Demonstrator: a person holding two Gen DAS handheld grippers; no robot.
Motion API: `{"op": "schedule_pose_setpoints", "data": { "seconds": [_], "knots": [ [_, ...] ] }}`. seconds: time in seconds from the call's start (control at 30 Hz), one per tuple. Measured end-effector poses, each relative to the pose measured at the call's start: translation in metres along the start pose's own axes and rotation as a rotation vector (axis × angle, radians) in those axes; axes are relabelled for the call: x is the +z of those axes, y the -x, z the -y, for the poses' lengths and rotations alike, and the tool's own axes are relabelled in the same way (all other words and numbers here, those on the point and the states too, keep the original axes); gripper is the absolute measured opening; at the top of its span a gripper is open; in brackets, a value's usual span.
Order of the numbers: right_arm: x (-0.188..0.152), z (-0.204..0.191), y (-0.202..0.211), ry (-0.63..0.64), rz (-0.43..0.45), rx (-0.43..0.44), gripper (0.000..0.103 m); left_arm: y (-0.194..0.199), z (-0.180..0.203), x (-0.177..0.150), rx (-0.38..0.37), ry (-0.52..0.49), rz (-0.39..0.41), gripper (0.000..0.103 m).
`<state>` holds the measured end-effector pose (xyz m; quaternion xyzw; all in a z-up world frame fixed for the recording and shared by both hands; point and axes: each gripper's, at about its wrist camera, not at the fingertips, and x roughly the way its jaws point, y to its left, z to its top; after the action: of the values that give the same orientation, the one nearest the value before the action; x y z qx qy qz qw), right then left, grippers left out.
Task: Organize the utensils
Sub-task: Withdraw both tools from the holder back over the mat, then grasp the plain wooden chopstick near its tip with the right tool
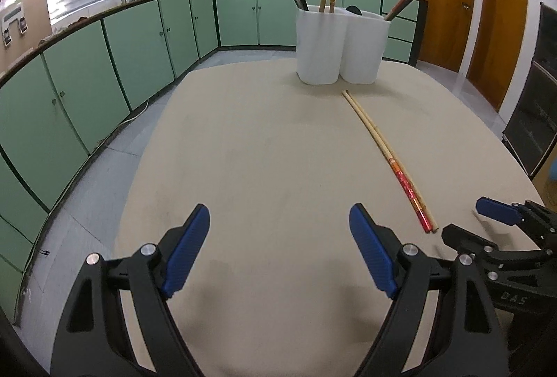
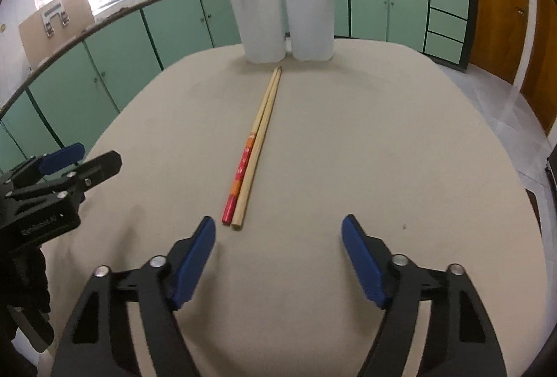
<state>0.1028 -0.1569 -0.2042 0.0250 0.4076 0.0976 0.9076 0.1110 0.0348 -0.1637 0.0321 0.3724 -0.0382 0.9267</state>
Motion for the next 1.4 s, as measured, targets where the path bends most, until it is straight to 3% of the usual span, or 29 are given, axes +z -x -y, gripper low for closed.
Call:
{"op": "schedule_pose_setpoints", "data": {
  "seconds": [0.3,0.53,0.67,0.77,1.1,1.4],
  "knots": [
    [0.005,-0.002,-0.007,0.009,-0.018,-0.016,0.062,-0.004,0.004,0.002,-0.013,0.007,-0.010,0.080],
    [0.006,0.009,-0.001,0.008,0.000,-0.076,0.058,-0.007,0.005,0.001,-0.015,0.017,-0.017,0.080],
    [0.004,0.008,0.003,-0.009,0.001,0.012,0.048,-0.007,0.007,0.002,-0.017,0.022,-0.014,0.080],
    [0.002,0.003,-0.003,0.004,-0.013,0.028,0.035,-0.007,0.008,0.002,-0.018,0.022,-0.016,0.080],
    [0.006,-0.006,-0.010,0.031,-0.028,0.042,0.008,-0.008,0.010,0.001,-0.023,0.030,-0.024,0.080],
    [0.001,0.004,-0.003,0.022,-0.022,0.024,0.007,-0.012,0.030,0.000,-0.071,0.026,-0.047,0.080]
  ]
}}
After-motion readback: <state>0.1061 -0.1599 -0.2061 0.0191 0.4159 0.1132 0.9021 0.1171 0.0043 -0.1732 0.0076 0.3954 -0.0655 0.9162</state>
